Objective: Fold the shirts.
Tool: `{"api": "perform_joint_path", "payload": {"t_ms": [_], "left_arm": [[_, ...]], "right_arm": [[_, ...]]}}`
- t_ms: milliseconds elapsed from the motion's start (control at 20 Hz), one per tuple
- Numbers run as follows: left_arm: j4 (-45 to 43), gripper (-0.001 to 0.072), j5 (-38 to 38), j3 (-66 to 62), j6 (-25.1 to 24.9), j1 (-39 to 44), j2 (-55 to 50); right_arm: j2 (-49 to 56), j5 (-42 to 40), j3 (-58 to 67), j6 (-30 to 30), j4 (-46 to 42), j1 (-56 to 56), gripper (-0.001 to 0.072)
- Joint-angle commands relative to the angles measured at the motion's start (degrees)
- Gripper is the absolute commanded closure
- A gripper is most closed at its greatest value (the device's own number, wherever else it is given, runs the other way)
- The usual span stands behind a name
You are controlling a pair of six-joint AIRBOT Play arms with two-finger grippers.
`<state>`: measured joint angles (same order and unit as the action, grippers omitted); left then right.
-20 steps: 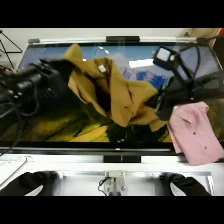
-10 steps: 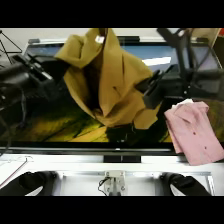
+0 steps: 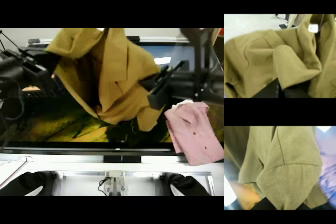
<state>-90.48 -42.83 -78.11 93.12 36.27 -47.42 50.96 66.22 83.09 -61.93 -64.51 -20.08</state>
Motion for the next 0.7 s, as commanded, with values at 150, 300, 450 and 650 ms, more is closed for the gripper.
{"api": "perform_joint_path", "payload": {"t_ms": [150,300,450,650], "left_arm": [[3.7,-0.0013,5.5,0.0,-6.4,2.8,-1.3],[3.7,-0.0013,12.0,0.0,-7.0,3.0,-1.3],[3.7,-0.0013,11.7,0.0,-7.0,2.9,-1.3],[3.5,-0.0013,9.4,0.0,-7.0,2.9,-1.7]], "right_arm": [[-2.8,-14.2,0.6,-5.7,-10.4,0.0,0.0659],[-2.8,-18.0,2.8,-14.8,-27.3,0.4,0.0659],[-2.8,-24.0,5.1,-26.4,-40.5,7.6,0.0659],[-0.2,-26.4,8.9,-31.1,-40.3,28.3,0.0659]]}}
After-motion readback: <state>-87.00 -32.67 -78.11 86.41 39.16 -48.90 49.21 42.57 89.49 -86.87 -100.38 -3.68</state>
